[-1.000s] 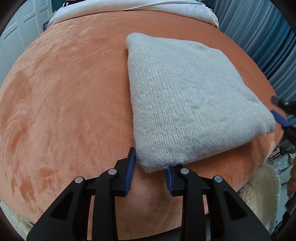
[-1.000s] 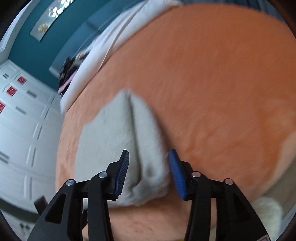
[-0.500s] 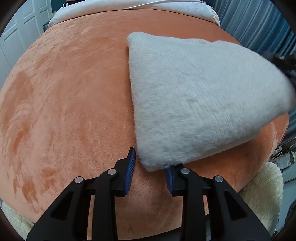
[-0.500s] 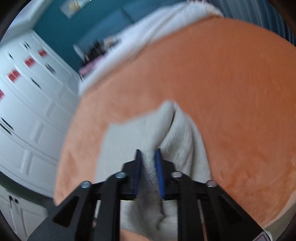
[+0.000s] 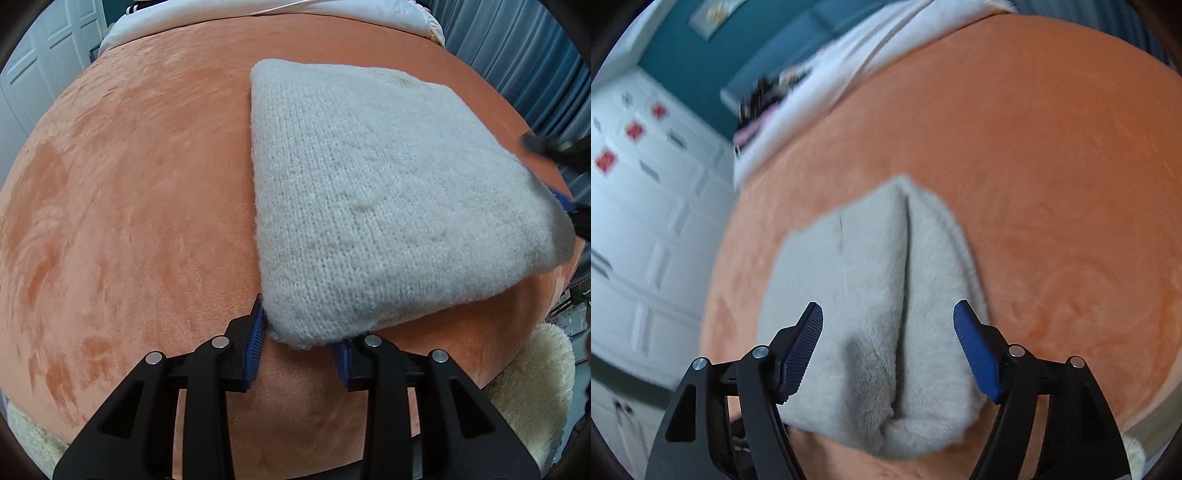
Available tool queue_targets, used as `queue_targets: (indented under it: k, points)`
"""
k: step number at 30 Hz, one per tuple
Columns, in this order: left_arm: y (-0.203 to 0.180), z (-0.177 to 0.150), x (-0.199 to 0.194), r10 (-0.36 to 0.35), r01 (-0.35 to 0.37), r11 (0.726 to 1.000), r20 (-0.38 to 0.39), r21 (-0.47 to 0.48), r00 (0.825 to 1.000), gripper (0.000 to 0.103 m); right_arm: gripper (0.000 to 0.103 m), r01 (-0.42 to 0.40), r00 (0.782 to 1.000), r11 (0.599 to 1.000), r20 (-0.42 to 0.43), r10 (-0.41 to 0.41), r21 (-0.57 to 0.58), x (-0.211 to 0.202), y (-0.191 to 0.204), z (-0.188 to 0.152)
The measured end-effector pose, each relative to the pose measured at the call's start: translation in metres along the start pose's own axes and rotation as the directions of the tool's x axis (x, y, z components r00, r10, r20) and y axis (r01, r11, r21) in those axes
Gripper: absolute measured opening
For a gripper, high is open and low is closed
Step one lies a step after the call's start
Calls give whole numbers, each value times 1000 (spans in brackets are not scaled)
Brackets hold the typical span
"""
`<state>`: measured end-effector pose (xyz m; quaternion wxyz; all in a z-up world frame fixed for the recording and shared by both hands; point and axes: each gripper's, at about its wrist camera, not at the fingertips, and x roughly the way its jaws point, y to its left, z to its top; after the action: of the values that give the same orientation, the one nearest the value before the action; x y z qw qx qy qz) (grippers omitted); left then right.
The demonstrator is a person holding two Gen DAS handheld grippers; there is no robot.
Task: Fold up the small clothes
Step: 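Open both tools and lift them off the folded bundle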
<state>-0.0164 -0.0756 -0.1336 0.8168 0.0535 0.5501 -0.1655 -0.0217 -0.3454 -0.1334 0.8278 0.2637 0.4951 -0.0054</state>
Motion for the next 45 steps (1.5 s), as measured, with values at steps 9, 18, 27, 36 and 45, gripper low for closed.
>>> queue_targets:
  k: [9,18,27,36,45]
  points:
    - [0,1,1,-15,15,1000,-3,-8,1000,32,18,65,986,993,159,-49,-94,-47,-4,13]
    - [-8,3,-6,20,-19,1000,-19,19,1000,34,25,-52,979,996,201,36,77,-79,-37,-16]
    - [-20,-5,-28,29,-28,999,-36,46,999,35,24,140,989,985,64,-135,-99,-43,-22,-44]
    - [-22,-9,-42,25,-24,999,-23,32,999,35,14,120,991,979,-41,-128,-163,-12,-12,-48]
    - [-4,25,-82,-174,187,975,106,-121,979,87,75,33,984,999,176,-37,25,-99,-34,-21]
